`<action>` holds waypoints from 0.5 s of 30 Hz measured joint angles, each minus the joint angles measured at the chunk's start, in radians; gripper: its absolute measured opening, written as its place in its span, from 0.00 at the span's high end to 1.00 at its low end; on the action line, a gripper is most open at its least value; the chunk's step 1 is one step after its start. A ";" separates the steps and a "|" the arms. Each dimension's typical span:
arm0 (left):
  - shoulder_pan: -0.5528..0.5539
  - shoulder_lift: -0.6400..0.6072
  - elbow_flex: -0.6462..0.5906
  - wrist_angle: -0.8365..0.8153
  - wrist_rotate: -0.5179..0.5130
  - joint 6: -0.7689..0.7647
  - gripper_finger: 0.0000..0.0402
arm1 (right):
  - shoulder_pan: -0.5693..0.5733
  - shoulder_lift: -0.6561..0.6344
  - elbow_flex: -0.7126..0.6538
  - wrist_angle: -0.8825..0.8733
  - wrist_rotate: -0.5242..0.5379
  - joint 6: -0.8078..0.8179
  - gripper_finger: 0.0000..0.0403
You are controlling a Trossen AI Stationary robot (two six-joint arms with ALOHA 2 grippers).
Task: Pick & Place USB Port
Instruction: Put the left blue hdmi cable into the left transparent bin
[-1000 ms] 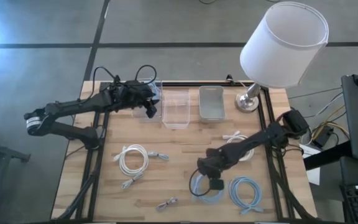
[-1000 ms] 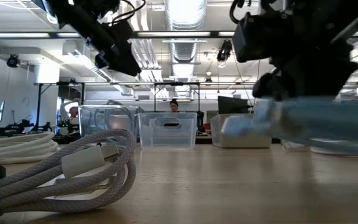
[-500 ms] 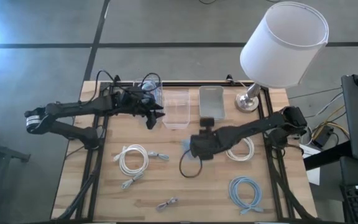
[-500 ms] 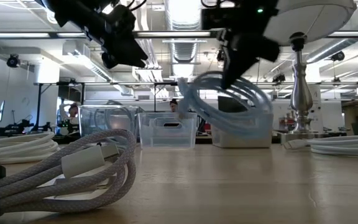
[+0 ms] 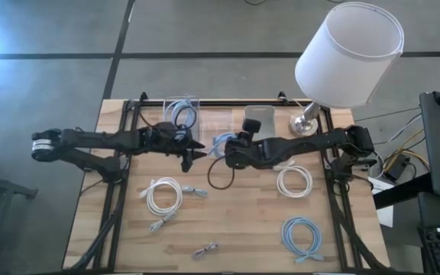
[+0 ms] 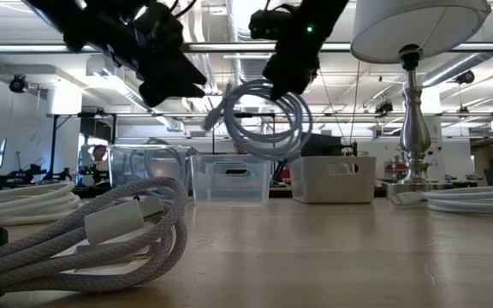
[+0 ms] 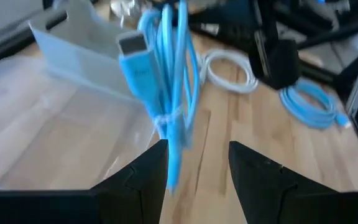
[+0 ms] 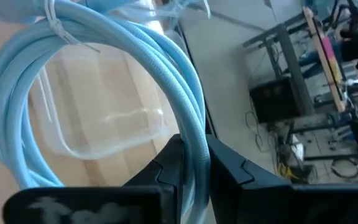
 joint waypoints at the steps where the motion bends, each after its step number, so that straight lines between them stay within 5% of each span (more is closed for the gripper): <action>1: 0.000 0.000 -0.017 0.042 -0.007 0.000 0.57 | -0.001 0.000 0.000 0.017 -0.007 -0.013 0.88; 6: 0.000 0.000 -0.086 0.151 -0.086 0.007 0.57 | -0.002 0.000 -0.002 0.106 -0.074 -0.064 0.88; 15: -0.003 0.000 -0.157 0.325 -0.071 0.003 0.57 | -0.005 0.001 -0.002 0.143 -0.079 -0.116 0.89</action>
